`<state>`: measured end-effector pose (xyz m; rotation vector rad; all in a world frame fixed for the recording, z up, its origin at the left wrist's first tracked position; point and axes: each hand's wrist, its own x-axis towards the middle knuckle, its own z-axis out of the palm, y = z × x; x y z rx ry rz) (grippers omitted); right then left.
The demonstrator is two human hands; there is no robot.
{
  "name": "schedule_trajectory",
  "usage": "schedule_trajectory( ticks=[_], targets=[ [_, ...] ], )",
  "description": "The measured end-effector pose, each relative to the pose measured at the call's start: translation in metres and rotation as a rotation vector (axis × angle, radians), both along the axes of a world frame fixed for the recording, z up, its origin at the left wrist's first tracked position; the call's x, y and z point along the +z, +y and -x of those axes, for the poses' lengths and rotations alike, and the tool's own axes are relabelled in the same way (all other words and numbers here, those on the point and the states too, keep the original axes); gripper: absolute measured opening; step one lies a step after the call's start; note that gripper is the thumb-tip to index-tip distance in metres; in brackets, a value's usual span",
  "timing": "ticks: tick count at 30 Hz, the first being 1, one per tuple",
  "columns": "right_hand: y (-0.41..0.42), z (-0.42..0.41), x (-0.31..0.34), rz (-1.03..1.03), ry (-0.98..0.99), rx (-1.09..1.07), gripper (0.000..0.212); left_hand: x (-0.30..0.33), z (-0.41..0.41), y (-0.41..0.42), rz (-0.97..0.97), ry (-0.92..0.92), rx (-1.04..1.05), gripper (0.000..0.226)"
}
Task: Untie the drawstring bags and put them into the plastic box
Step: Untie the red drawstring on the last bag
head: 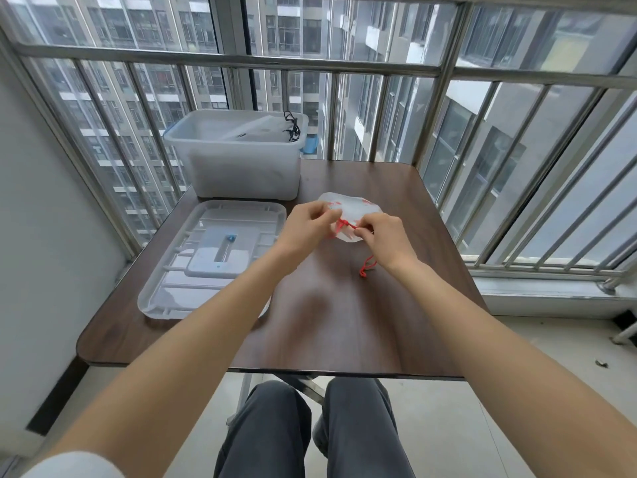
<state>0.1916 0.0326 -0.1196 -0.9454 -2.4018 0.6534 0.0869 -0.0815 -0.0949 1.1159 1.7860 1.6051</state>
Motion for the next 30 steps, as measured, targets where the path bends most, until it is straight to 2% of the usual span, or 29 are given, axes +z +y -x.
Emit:
schedule_trajectory(
  ticks=[2,3,8,10,13,16,18,22,25,27,30],
  targets=[
    [0.001,0.002,-0.001,0.061,-0.022,-0.032,0.015,-0.003,0.0,-0.001,-0.024,-0.204,0.002,0.034],
    [0.001,0.001,-0.001,0.091,-0.019,-0.044,0.016,-0.005,0.001,-0.001,-0.006,-0.21,0.015,0.034],
    [0.004,-0.005,0.002,0.196,0.073,-0.1,0.016,-0.013,0.012,-0.005,0.188,0.066,0.223,0.028],
    [0.006,-0.009,0.003,0.178,0.071,-0.131,0.014,-0.017,0.018,-0.006,0.243,0.146,0.317,0.024],
    [0.008,-0.011,0.004,0.158,0.058,-0.161,0.013,-0.019,0.024,-0.007,0.245,0.152,0.402,0.023],
    [0.011,-0.012,0.005,0.276,0.065,-0.173,0.011,-0.021,0.023,-0.007,0.267,0.141,0.438,0.022],
    [0.011,-0.013,0.007,0.509,0.206,-0.155,0.011,-0.023,0.024,-0.009,0.279,0.137,0.427,0.022],
    [0.004,-0.018,0.021,1.062,0.687,0.005,0.024,-0.026,0.022,-0.011,0.336,0.186,0.345,0.021],
    [0.001,-0.017,0.029,1.323,0.855,0.157,0.022,-0.028,0.017,-0.01,0.394,0.227,0.267,0.022],
    [-0.002,-0.012,0.031,1.341,0.872,0.215,0.017,-0.029,0.015,-0.008,0.42,0.25,0.237,0.024],
    [-0.009,-0.004,0.034,1.164,0.812,0.184,0.01,-0.03,0.014,-0.008,0.437,0.254,0.216,0.025]
  ],
)
